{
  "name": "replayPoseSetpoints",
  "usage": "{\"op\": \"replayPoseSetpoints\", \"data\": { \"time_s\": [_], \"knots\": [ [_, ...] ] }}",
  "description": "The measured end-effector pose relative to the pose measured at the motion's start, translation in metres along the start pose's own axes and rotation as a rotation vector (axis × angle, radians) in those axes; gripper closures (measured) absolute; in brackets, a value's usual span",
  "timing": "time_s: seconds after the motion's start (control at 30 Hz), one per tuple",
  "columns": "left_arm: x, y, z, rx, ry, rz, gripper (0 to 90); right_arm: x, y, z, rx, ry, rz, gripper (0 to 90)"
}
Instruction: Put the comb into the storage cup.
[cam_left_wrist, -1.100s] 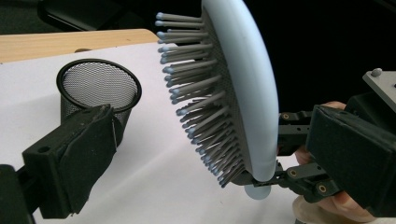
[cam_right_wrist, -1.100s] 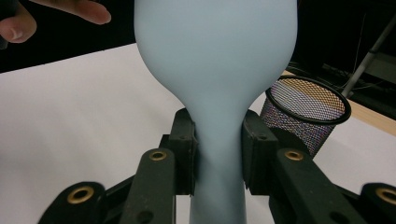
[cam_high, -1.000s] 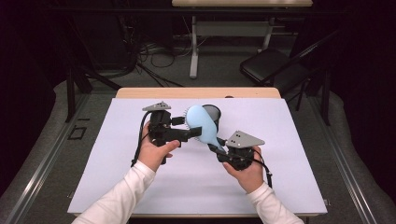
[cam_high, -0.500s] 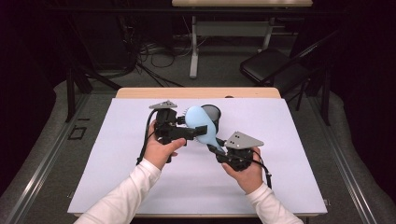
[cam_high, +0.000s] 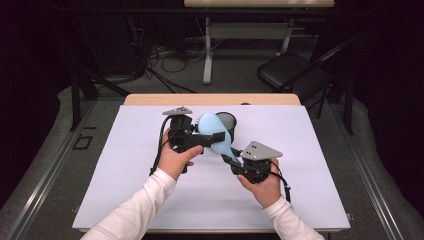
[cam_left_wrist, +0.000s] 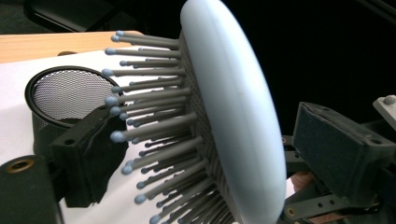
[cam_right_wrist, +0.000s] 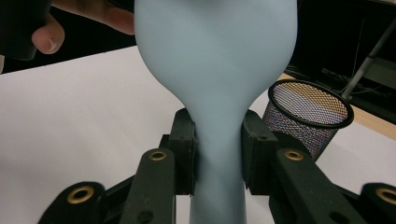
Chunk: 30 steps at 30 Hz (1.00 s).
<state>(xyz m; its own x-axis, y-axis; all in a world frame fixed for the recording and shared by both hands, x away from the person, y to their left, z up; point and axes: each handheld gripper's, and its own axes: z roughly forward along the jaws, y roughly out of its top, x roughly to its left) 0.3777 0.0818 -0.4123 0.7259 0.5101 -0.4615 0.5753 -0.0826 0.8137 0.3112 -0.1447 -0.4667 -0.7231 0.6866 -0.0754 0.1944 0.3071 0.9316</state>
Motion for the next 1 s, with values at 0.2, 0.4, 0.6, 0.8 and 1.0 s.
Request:
{"op": "replayPoseSetpoints", "data": {
  "time_s": [0.2,0.4,0.6,0.8,1.0],
  "knots": [
    [0.0004,0.0008,0.0017,0.004,0.001,-0.013,12.1,0.0001,-0.0003,0.0003,-0.002,0.000,-0.002,69.6],
    [0.0008,0.0010,0.0025,0.002,-0.001,-0.030,15.0,0.0006,-0.0009,0.0007,0.002,-0.004,-0.006,69.6],
    [0.0015,0.0008,0.0029,0.006,-0.002,-0.040,15.6,0.0021,-0.0012,0.0015,0.000,-0.007,-0.014,69.6],
    [0.0018,0.0006,0.0032,-0.001,-0.005,-0.054,17.5,0.0026,-0.0020,0.0023,0.003,-0.007,-0.015,69.6],
    [0.0041,0.0005,0.0033,0.004,-0.012,-0.083,20.8,0.0035,-0.0030,0.0030,0.006,-0.005,-0.016,69.6]
  ]
}}
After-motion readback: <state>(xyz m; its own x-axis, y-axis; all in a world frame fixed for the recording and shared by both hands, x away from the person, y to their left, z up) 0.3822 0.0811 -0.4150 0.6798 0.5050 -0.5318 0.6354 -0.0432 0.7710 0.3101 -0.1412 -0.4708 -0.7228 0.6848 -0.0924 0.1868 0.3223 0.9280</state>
